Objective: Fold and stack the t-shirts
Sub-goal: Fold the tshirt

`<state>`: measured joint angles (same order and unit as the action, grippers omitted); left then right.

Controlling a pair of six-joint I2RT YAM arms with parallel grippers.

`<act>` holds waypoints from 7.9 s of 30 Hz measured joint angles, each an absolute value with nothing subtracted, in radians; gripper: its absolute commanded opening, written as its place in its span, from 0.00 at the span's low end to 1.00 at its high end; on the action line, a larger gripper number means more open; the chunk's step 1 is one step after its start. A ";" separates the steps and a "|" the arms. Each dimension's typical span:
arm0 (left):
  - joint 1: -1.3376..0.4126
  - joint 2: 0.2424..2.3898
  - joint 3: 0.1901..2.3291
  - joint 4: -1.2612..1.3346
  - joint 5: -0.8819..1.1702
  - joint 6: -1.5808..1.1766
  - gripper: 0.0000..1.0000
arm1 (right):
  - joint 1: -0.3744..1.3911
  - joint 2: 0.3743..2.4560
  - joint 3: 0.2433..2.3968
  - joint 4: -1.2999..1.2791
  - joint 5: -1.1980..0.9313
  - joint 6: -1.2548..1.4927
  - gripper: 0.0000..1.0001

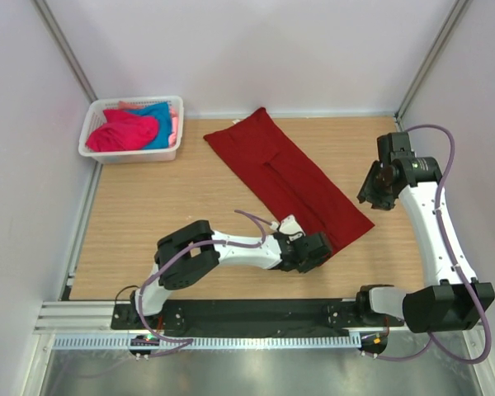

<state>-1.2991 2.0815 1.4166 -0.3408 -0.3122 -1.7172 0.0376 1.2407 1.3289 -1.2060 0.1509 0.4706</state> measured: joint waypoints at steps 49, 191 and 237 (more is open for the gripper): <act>-1.564 0.914 0.480 -0.606 -0.365 -1.925 0.00 | 0.550 0.951 0.628 -1.230 -0.156 0.894 0.50; -0.391 2.206 1.848 -0.829 -0.020 -0.804 0.35 | 0.327 2.081 1.642 -0.962 -0.051 0.497 0.38; -0.585 1.632 0.900 -0.564 0.219 -0.926 0.00 | 0.321 1.543 0.860 -0.743 -0.279 0.535 0.01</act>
